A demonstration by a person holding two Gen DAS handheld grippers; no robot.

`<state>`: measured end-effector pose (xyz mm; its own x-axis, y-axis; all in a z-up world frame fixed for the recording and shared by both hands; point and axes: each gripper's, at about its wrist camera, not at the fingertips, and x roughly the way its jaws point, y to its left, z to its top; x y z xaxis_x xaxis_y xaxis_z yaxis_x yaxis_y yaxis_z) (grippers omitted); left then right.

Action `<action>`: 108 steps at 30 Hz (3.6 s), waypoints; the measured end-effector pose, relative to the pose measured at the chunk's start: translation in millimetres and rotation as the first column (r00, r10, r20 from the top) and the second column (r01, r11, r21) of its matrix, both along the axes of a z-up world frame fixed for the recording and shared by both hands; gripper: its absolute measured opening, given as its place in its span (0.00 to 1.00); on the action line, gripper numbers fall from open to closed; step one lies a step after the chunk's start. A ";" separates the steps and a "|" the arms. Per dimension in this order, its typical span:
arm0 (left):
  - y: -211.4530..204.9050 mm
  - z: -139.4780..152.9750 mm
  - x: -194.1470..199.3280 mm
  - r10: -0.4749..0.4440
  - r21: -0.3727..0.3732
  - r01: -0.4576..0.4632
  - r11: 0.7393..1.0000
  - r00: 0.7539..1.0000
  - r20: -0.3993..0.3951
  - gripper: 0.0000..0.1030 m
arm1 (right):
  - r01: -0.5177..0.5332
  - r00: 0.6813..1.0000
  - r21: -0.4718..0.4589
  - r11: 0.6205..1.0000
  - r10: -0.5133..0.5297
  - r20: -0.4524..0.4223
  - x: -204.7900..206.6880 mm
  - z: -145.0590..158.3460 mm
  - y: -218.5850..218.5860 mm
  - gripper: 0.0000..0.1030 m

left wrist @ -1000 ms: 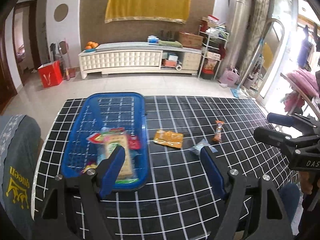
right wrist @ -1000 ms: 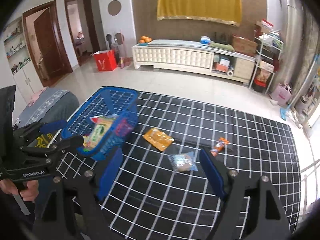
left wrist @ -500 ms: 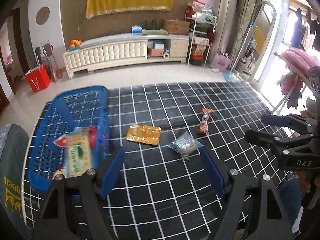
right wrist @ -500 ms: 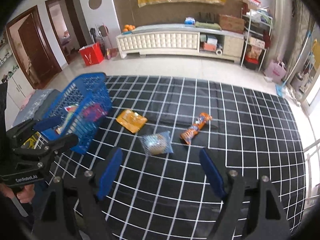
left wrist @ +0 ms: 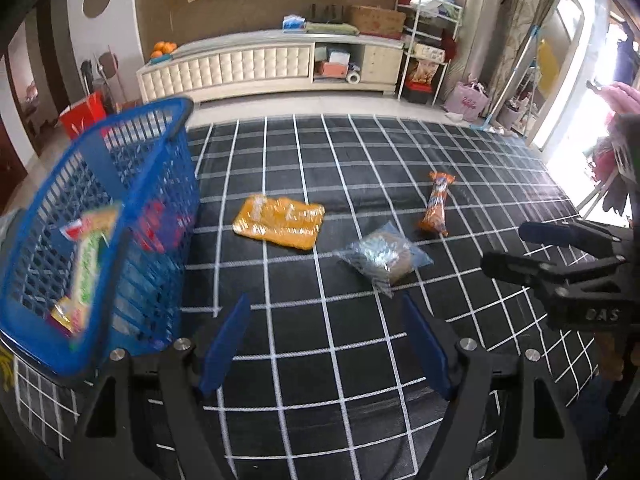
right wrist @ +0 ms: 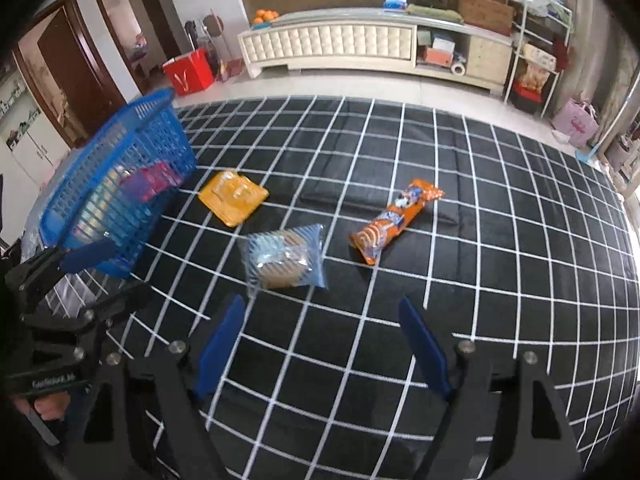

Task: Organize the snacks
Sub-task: 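Move both tools back from the basket toward the snacks on the mat, then grasp the clear bread pouch with the left tool, then grasp the orange wafer stick with the right tool while the left tool lifts the pouch, then carry both snacks over the basket and open the left tool to drop the pouch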

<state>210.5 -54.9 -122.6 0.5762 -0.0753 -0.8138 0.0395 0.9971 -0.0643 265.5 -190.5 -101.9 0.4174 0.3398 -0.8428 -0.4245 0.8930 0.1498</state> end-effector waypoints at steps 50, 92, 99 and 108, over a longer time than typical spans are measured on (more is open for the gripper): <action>-83.9 -95.7 144.7 -0.072 -0.011 0.072 0.997 0.959 -0.274 0.76 | 0.164 0.985 -0.042 0.986 -0.161 0.069 44.0 -27.5 -51.9 0.80; 7.3 -50.2 113.2 0.054 0.002 -0.054 0.999 0.999 0.001 0.52 | 0.242 0.965 -0.088 0.966 -0.250 -0.082 105.0 -60.6 11.9 0.76; 8.5 -52.0 108.0 0.019 -0.007 -0.019 1.000 1.000 -0.001 0.52 | 0.220 0.973 -0.110 0.969 -0.226 -0.039 93.7 -63.0 18.9 0.25; 15.2 -34.1 76.3 0.006 -0.023 -0.005 1.000 1.000 0.031 0.52 | 0.157 0.987 -0.093 0.983 -0.155 0.033 52.1 -25.1 30.0 0.23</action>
<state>286.8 -39.7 -156.7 0.6017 -0.0903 -0.7936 0.0366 0.9957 -0.0856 317.6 -160.5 -127.0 0.4809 0.1881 -0.8564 -0.2817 0.9581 0.0522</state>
